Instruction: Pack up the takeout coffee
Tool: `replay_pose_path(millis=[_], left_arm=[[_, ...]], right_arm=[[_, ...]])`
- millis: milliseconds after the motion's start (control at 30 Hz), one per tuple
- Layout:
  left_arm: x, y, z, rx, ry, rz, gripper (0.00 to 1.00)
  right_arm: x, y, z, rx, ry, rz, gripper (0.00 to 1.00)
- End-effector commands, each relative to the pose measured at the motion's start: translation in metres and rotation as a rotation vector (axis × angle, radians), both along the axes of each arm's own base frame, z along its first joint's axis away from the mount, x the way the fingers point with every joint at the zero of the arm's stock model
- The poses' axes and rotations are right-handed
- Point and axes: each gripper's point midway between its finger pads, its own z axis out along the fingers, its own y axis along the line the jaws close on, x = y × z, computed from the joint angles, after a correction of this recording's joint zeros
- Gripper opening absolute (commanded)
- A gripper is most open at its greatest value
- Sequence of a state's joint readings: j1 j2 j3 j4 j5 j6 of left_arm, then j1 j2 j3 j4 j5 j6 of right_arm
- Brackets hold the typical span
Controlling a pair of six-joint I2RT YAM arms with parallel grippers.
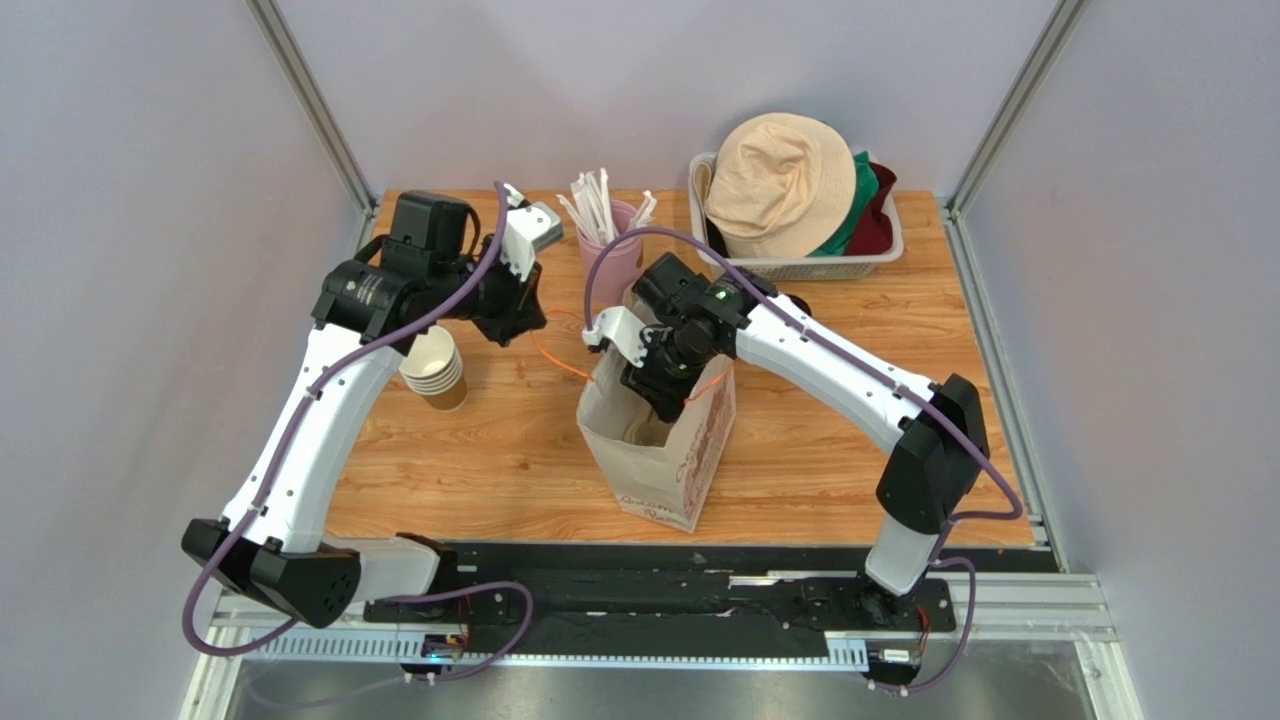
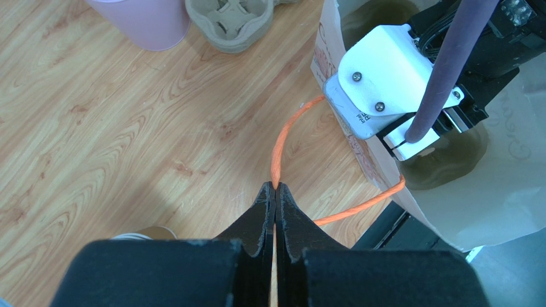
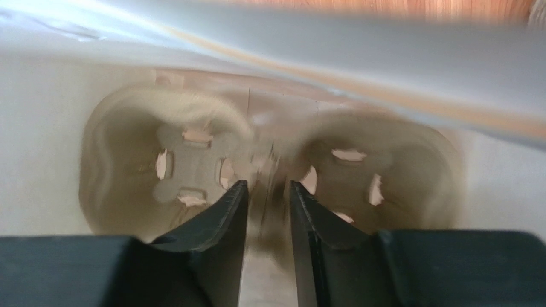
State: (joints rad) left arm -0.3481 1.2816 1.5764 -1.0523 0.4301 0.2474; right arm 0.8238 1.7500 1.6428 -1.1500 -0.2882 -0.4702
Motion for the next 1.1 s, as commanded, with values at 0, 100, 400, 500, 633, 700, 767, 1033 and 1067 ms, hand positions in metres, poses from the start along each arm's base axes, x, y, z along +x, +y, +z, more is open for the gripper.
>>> replay_pose_path(millis=[0, 100, 400, 500, 633, 700, 767, 1033, 1067], left_arm=[[0.006, -0.004, 0.015, -0.039, -0.050, -0.004, 0.00], [0.005, -0.005, 0.017, -0.045, -0.053, -0.006, 0.00], [-0.001, -0.006, 0.025, -0.060, -0.073, -0.032, 0.00], [-0.006, -0.008, 0.029, -0.070, -0.077, -0.054, 0.00], [-0.013, -0.012, 0.039, -0.093, -0.090, -0.096, 0.00], [-0.015, -0.013, 0.041, -0.096, -0.089, -0.109, 0.00], [-0.017, -0.015, 0.044, -0.104, -0.089, -0.125, 0.00], [-0.016, -0.019, 0.046, -0.106, -0.067, -0.148, 0.01], [-0.015, -0.019, 0.045, -0.104, -0.064, -0.146, 0.01]], right_arm=[[-0.001, -0.004, 0.013, -0.019, -0.014, 0.008, 0.38], [-0.001, -0.004, 0.017, -0.011, -0.021, 0.006, 0.40], [0.002, 0.002, 0.029, 0.046, -0.060, -0.002, 0.58], [0.005, 0.005, 0.051, 0.097, -0.107, -0.002, 0.61], [0.009, 0.009, 0.085, 0.183, -0.181, -0.014, 0.66], [0.009, 0.011, 0.107, 0.244, -0.229, -0.022, 0.71], [0.012, 0.010, 0.125, 0.286, -0.275, -0.037, 0.74], [0.012, -0.008, 0.221, 0.504, -0.510, -0.095, 0.87], [0.012, -0.013, 0.234, 0.522, -0.537, -0.104, 0.87]])
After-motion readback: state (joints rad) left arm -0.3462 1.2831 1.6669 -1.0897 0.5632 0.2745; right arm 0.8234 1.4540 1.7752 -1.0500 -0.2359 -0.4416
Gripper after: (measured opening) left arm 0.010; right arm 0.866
